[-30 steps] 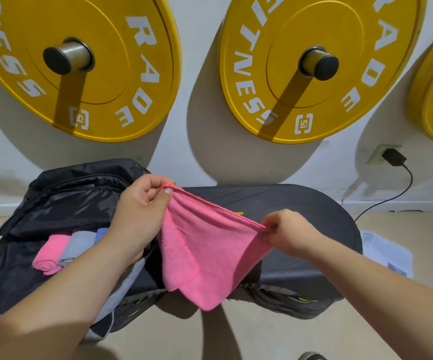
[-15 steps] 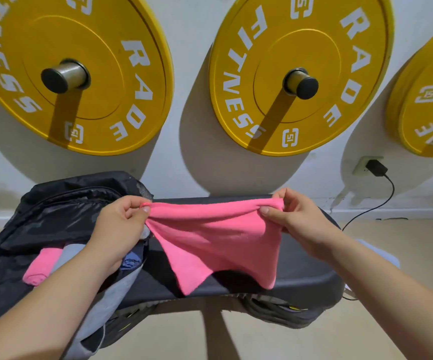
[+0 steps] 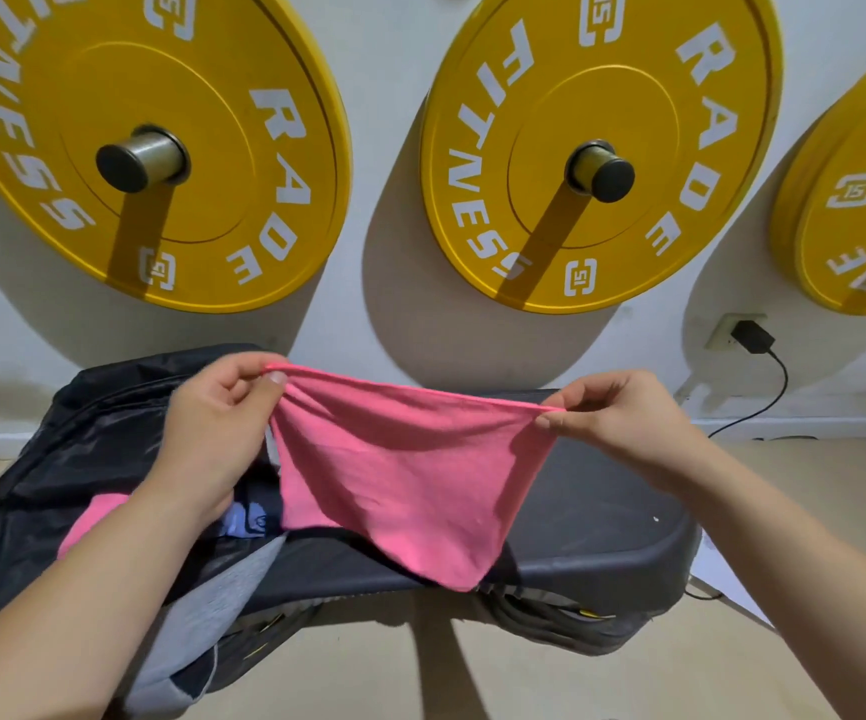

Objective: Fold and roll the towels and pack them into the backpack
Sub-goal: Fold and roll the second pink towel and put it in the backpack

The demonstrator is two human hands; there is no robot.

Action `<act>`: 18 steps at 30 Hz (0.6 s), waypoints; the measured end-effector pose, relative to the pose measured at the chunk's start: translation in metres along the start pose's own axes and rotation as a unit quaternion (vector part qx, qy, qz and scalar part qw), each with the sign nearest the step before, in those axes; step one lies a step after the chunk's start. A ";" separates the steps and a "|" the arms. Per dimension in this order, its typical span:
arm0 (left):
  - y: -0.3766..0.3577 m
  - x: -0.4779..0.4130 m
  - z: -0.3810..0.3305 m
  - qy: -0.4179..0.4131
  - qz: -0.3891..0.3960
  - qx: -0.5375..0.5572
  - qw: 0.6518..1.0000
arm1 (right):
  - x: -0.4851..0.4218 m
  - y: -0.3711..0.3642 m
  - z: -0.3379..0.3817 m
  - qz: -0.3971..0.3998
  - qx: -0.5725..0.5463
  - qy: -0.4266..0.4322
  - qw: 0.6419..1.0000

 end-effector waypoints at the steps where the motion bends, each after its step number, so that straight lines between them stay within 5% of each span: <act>1: 0.002 -0.001 -0.006 -0.012 0.001 0.009 1.000 | 0.000 0.004 0.006 -0.015 -0.005 0.014 1.000; 11: -0.004 0.004 0.004 0.004 0.056 -0.072 0.996 | -0.010 0.005 -0.010 -0.064 0.130 0.024 0.989; 18: -0.014 0.010 0.003 -0.003 0.042 -0.098 0.994 | -0.005 0.002 -0.021 -0.134 -0.102 -0.053 0.984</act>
Point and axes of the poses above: each hand's wrist, its own x-axis away from the middle knuckle, its own y-axis out of the back of the hand, z = x × y, the point moved 6 cm from there along -x, towards the middle knuckle, and after that the axes turned 3 degrees about -z, right-handed, at the moved point
